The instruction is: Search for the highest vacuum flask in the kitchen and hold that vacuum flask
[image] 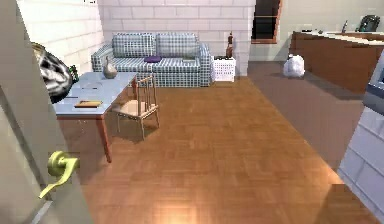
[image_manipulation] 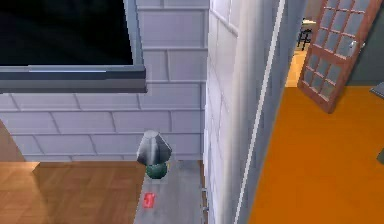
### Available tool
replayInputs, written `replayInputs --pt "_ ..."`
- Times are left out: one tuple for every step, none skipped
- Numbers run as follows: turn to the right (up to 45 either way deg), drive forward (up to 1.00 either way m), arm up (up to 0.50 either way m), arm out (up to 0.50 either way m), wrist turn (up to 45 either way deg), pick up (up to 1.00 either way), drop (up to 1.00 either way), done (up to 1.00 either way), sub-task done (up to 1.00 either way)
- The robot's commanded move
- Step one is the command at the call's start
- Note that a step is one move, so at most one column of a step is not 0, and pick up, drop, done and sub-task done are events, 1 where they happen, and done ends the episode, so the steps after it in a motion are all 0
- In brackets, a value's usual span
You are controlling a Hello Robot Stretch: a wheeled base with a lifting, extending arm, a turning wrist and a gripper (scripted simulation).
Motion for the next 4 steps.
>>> replayInputs --pt "27.0 0.00 0.00 0.00 0.0 0.00 0.00 0.00 0.00" --pt "0.0 1.00 0.00 0.00 0.0 0.00 0.00 0.00 0.00" --pt "0.0 0.90 0.00 0.00 0.0 0.00 0.00 0.00 0.00" --pt "18.0 0.00 0.00 0.00 0.0 0.00 0.00 0.00 0.00"
